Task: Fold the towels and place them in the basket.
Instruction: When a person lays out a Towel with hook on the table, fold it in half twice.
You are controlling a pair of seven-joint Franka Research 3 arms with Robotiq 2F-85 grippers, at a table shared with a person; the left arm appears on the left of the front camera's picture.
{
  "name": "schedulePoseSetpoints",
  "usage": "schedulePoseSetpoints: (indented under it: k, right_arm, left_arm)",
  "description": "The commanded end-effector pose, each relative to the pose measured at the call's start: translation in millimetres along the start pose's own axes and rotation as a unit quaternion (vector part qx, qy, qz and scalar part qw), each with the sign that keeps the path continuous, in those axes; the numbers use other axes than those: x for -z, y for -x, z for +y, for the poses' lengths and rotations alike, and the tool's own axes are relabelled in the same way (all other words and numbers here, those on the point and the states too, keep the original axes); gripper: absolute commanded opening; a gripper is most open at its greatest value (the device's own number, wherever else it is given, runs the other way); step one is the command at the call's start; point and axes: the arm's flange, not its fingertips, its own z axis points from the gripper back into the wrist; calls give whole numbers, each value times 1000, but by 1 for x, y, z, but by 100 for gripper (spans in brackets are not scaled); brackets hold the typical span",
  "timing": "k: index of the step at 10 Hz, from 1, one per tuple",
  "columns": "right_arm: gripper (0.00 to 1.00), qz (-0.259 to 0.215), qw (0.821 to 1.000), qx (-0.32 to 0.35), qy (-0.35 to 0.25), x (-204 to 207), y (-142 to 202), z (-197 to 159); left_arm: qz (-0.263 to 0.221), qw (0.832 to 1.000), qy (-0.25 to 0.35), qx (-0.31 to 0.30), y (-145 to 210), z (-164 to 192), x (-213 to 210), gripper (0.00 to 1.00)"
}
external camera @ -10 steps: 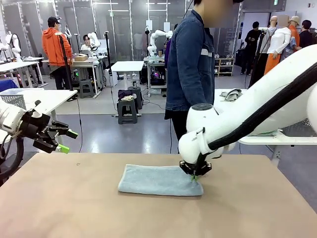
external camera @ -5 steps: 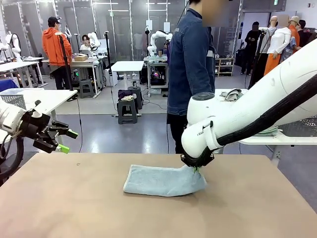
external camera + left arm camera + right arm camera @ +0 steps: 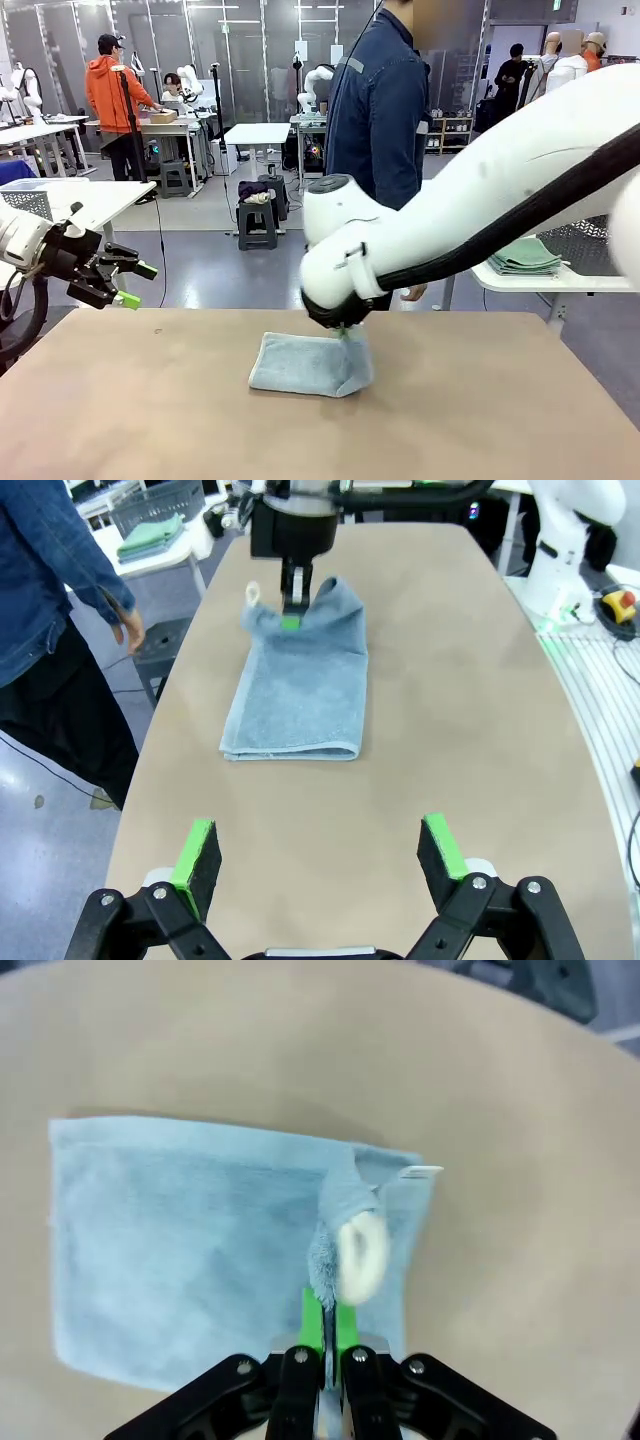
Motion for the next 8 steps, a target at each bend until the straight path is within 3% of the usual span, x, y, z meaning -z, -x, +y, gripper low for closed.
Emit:
schedulePoseSetpoints:
  k: [1,4,8]
  right_arm:
    - [0,-8,1000,24,4,13,-22,51]
    - [0,-22,1000,22,-3,5,-20,99]
    - [0,-18,999,34,-35,-1,-15,120]
  left_arm:
    - [1,1000,-2,2,-3,-1,-1,100]
    - [1,1000,-2,2,-3,-1,-1,100]
    - [1,1000,-2,2,-3,-1,-1,100]
